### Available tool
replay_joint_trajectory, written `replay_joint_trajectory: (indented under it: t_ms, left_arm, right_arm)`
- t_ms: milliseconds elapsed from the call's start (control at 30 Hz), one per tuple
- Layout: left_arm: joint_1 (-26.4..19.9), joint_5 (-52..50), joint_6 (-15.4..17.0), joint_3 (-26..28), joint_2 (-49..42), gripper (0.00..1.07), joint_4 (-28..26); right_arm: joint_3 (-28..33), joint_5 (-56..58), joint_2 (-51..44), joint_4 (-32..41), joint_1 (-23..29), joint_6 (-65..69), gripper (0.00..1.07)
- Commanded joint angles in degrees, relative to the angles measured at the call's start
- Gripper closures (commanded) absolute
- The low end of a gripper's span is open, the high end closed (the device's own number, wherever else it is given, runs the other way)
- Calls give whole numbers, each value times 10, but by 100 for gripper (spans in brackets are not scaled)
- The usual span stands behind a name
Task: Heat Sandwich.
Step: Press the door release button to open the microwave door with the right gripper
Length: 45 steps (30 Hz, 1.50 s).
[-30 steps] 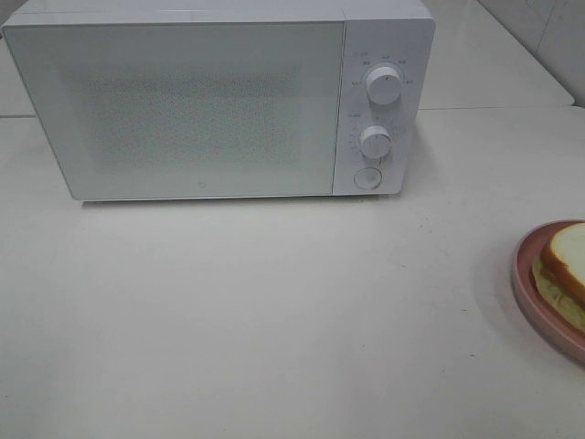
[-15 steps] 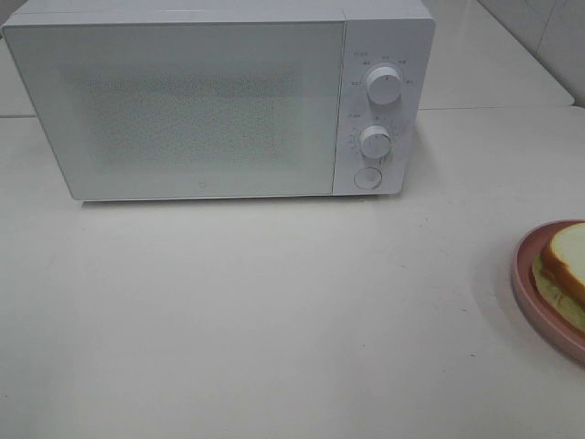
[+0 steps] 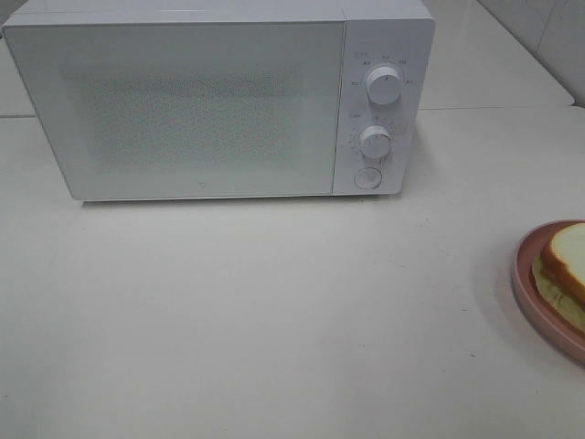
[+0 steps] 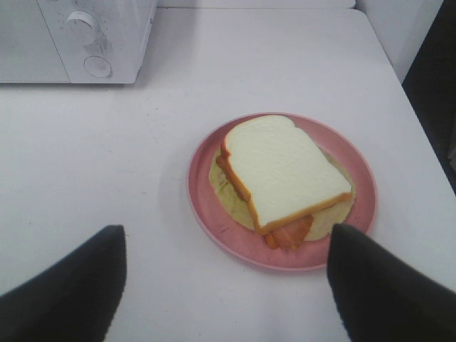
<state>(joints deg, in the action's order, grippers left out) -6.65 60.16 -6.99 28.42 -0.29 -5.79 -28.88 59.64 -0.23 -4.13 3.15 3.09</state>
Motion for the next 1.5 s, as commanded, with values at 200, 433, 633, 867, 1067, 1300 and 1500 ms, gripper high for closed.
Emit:
replay_joint_trajectory:
  t_ms: [200,433,633,867,1067,1300,1500]
  left_arm:
    - [-2,-7,3,-2,-13,9,-5]
    - [-2,-7,3,-2,-13,9,-5]
    - [-2,-7,3,-2,-13,9,-5]
    - [-2,-7,3,-2,-13,9,-5]
    - [-2,-7,3,-2,-13,9,-5]
    - [-2,-7,3,-2,-13,9,-5]
    - [-2,-7,3,-2,-13,9,-5]
  right_arm:
    - [1,-2,-10,3,-4,2,31]
    - [1,-2,-10,3,-4,2,31]
    - [1,-2,-10,5,-4,0,31]
    - [1,-2,-10,4,-4,0,31]
    - [1,-2,-10,4,-4,1,31]
    - [-1,-3,-10,4,-4,-2,31]
    - [-13,-30,-10,-1,-4,-3,31]
